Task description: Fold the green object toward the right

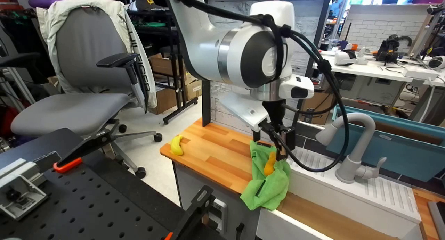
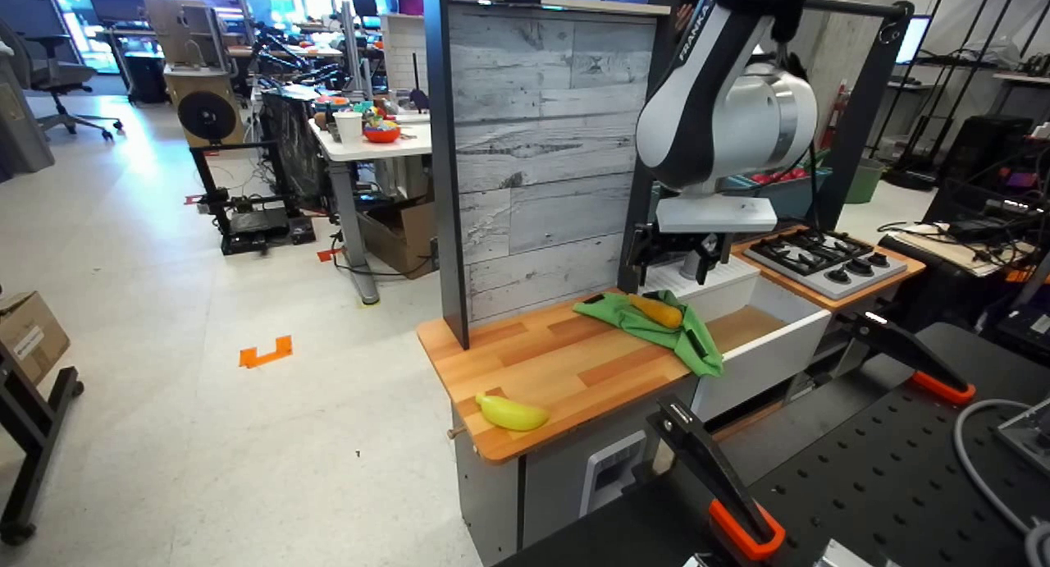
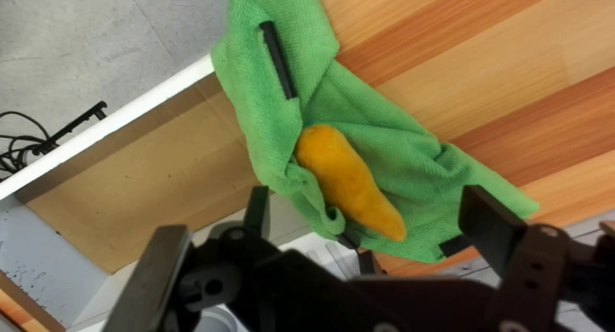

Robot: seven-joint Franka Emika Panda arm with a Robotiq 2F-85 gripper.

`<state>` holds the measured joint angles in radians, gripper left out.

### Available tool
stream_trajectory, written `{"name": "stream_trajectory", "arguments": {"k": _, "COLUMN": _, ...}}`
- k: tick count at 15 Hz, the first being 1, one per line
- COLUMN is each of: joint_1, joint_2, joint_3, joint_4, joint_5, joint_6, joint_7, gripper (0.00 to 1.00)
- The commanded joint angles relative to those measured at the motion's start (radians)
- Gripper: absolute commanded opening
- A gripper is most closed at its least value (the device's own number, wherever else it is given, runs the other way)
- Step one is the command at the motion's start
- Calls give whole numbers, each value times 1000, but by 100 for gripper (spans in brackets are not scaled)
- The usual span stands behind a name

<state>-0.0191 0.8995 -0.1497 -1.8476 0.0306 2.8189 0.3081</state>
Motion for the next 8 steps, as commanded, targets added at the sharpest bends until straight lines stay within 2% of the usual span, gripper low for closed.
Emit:
{"name": "stream_trajectory", "arguments": {"k": 1, "joint_1": -11, "joint_2": -195, "joint_3": 34, "joint_4": -243, "joint_5": 42, "joint_6": 65, "joint_7": -44, "gripper": 100}}
{"name": "stream_trajectory", "arguments": {"k": 2, "joint_1": 10, "joint_2": -74, "joint_3": 2, "joint_4": -95, "joint_5": 27, "joint_6": 25, "joint_7": -19, "gripper": 100}}
{"name": "stream_trajectory", "arguments": {"k": 5, "joint_1": 11, "joint_2": -160, "joint_3": 12, "joint_4": -193, "joint_5": 32, "joint_6": 29, "joint_7": -22, "gripper": 100}}
{"name": "stream_trajectory", "arguments": {"k": 8, "joint_1": 11, "joint_2": -171, "joint_3": 13, "joint_4": -210, "joint_5": 32, "joint_6": 30, "joint_7": -23, "gripper": 100}}
